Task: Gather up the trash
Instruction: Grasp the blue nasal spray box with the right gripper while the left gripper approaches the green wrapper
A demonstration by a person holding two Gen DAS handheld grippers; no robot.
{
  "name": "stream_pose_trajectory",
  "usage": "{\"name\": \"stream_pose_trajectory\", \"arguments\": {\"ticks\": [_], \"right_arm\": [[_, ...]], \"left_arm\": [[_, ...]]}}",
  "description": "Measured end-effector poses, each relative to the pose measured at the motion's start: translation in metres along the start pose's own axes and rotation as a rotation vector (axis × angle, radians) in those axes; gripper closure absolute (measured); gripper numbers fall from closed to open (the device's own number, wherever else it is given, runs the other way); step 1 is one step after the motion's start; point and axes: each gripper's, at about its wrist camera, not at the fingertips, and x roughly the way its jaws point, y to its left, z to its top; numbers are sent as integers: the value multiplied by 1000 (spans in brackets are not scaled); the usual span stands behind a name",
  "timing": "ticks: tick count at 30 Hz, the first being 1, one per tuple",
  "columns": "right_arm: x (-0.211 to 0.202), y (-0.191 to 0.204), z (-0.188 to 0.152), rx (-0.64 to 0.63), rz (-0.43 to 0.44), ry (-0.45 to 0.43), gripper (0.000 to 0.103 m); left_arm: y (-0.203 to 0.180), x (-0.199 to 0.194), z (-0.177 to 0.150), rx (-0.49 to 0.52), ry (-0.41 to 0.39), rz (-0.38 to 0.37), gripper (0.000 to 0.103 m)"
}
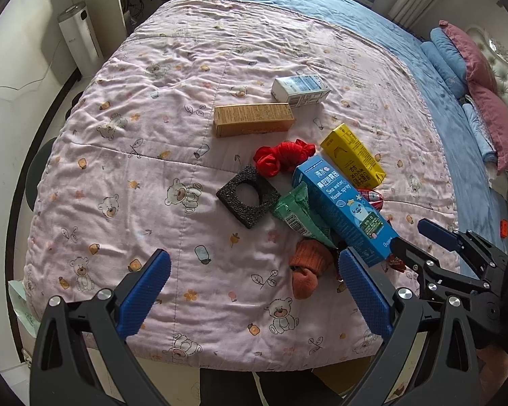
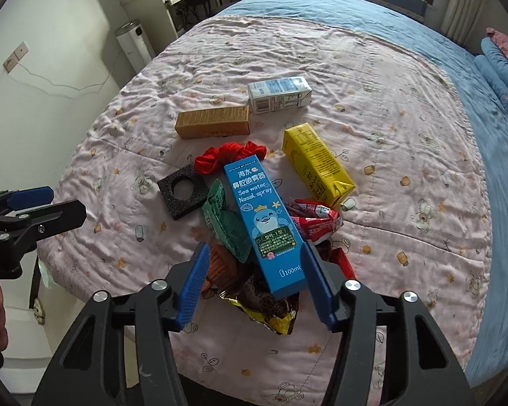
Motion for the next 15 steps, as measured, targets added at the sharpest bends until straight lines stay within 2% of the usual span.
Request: {"name": "stream_pose_trajectory", "arguments": {"ticks": [5, 13, 15], "right_arm": [[34, -9, 1, -94, 4, 37, 51], [81, -22, 2, -143, 15, 115, 51], [90, -23, 1, -146, 29, 135, 54]], "left_arm": [[-2, 24, 0, -20, 36, -13, 4], [-11, 53, -3, -50, 90, -42, 4], [-14, 58, -3, -49, 97, -45, 4]]}}
